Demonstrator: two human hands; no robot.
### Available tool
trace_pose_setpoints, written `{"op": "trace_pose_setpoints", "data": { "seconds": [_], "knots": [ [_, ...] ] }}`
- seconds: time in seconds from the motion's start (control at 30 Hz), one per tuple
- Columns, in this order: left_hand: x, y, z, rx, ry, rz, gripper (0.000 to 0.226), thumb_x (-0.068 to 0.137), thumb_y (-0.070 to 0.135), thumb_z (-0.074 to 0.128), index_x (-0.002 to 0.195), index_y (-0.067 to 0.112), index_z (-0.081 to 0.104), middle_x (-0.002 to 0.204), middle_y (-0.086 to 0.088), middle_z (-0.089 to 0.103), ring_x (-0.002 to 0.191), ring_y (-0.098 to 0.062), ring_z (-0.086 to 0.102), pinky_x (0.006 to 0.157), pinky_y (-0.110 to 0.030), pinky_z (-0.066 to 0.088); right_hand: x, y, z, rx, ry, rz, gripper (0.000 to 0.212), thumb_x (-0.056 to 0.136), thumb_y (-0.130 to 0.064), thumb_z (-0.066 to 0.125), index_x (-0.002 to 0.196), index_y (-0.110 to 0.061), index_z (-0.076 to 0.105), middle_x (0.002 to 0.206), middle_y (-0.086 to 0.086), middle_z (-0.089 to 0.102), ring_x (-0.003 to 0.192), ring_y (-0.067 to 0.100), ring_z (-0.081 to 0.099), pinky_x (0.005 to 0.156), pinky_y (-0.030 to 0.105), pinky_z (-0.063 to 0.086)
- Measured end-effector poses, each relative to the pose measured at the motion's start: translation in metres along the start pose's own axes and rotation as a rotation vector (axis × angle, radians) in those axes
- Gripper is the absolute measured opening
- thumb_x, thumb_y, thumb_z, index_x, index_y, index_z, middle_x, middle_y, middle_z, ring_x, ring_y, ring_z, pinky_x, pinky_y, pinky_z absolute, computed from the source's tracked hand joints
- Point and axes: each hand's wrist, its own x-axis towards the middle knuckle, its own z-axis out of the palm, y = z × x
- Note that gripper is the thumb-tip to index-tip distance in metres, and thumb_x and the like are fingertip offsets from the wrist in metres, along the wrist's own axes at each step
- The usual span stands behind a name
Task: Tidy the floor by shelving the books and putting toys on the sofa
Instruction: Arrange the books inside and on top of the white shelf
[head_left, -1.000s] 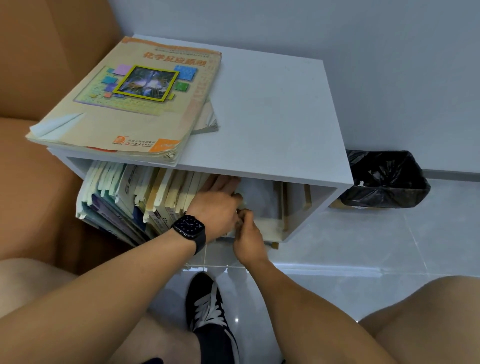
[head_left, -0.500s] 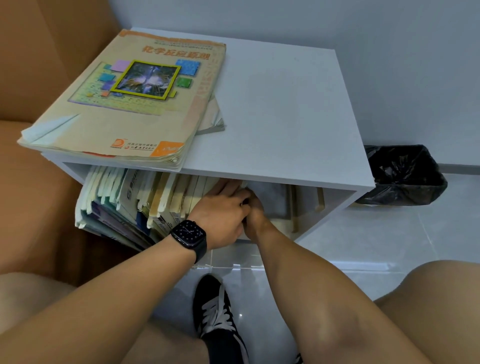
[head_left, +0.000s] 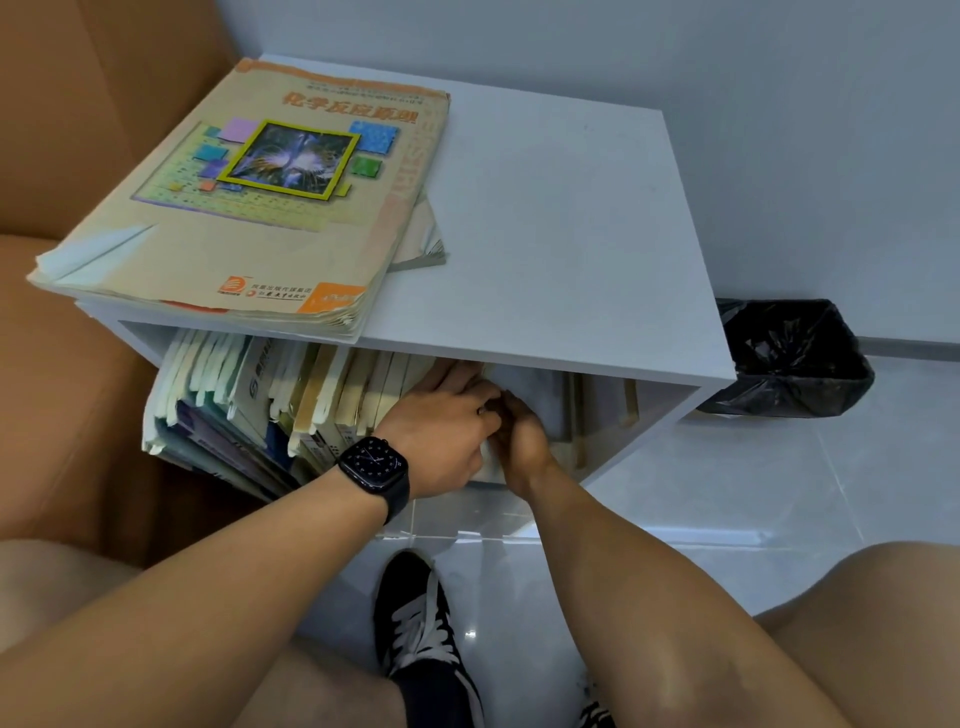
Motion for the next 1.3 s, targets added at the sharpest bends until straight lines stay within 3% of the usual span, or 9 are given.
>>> {"op": "trace_pose_setpoints", "data": {
  "seconds": [0.17,0.3,0.4,0.5,0.7,0.8,0.97,1.1,1.3],
  "knots": [
    [0.002,0.005,-0.001,0.016,0.000,-0.010,0.029,0.080,0.028,0.055,0.100,0.021,0.074,0.127,0.001,0.062,0.129,-0.028,0.044,0.111,-0.040,0.033,-0.005,-0.009,-0.011,-0.147,0.010,-0.006,0.059,0.077,-0.053,0.064,0.129,-0.026,0.069,0.129,0.002,0.069,0.128,0.023,0.058,0.116,0.044,0.040],
    [-0.002,0.002,-0.003,-0.003,-0.022,-0.075,0.030,0.081,0.029,0.060,0.109,0.024,0.072,0.130,0.004,0.056,0.129,-0.025,0.041,0.108,-0.035,0.034,-0.014,-0.015,-0.004,-0.679,-0.101,-0.211,0.041,0.091,-0.025,0.058,0.132,-0.028,0.062,0.130,-0.001,0.067,0.121,0.020,0.060,0.110,0.044,0.046],
    [-0.007,-0.006,-0.009,0.004,-0.063,-0.084,0.033,0.079,0.022,0.064,0.111,0.027,0.067,0.133,0.005,0.052,0.133,-0.025,0.037,0.109,-0.037,0.034,-0.022,-0.005,0.002,-1.118,-0.271,-0.263,0.078,0.074,-0.047,0.071,0.144,-0.036,0.038,0.140,-0.002,0.055,0.124,0.019,0.056,0.106,0.042,0.048],
    [-0.010,-0.009,-0.010,0.030,-0.096,-0.073,0.036,0.078,0.018,0.064,0.113,0.028,0.066,0.137,0.005,0.051,0.137,-0.025,0.034,0.113,-0.041,0.030,-0.025,0.013,0.006,-1.328,-0.193,-0.245,0.126,0.060,-0.065,0.077,0.158,-0.029,0.007,0.155,0.004,0.037,0.135,0.026,0.045,0.110,0.042,0.043],
    [-0.012,-0.012,-0.011,0.036,-0.089,-0.043,0.037,0.071,0.016,0.068,0.106,0.027,0.072,0.128,0.004,0.061,0.129,-0.026,0.046,0.110,-0.045,0.035,-0.029,0.030,0.014,-1.397,-0.051,-0.325,0.116,0.080,-0.052,0.074,0.160,-0.019,-0.003,0.155,0.011,0.039,0.134,0.032,0.047,0.108,0.042,0.044],
    [-0.010,-0.013,-0.012,-0.019,-0.099,-0.040,0.041,0.080,0.019,0.061,0.120,0.028,0.068,0.137,0.008,0.053,0.136,-0.021,0.036,0.113,-0.038,0.028,-0.032,0.036,0.017,-1.372,0.003,-0.314,0.104,0.084,-0.049,0.071,0.160,-0.016,0.007,0.146,0.013,0.050,0.125,0.033,0.054,0.101,0.041,0.049],
    [-0.009,-0.017,-0.014,-0.053,-0.111,-0.023,0.039,0.085,0.028,0.061,0.124,0.033,0.064,0.138,0.010,0.051,0.136,-0.020,0.033,0.113,-0.038,0.026,-0.034,0.034,0.005,-1.350,0.108,-0.434,0.071,0.090,-0.020,0.062,0.154,-0.018,0.031,0.131,0.015,0.061,0.103,0.036,0.064,0.085,0.043,0.054],
    [-0.010,-0.013,-0.009,0.002,-0.068,-0.028,0.039,0.080,0.017,0.062,0.117,0.031,0.067,0.129,0.008,0.056,0.130,-0.022,0.039,0.111,-0.040,0.029,-0.037,0.030,0.002,-1.365,-0.008,-0.387,0.086,0.084,-0.034,0.066,0.156,-0.022,0.020,0.141,0.013,0.054,0.114,0.038,0.059,0.090,0.046,0.053],
    [-0.009,-0.014,-0.012,-0.008,-0.079,-0.013,0.040,0.077,0.021,0.065,0.116,0.028,0.068,0.130,0.007,0.058,0.128,-0.024,0.042,0.110,-0.041,0.029,-0.042,0.031,0.010,-1.358,0.050,-0.337,0.095,0.084,-0.055,0.067,0.157,-0.022,0.015,0.142,0.010,0.054,0.121,0.036,0.056,0.097,0.044,0.050]
  ]
}}
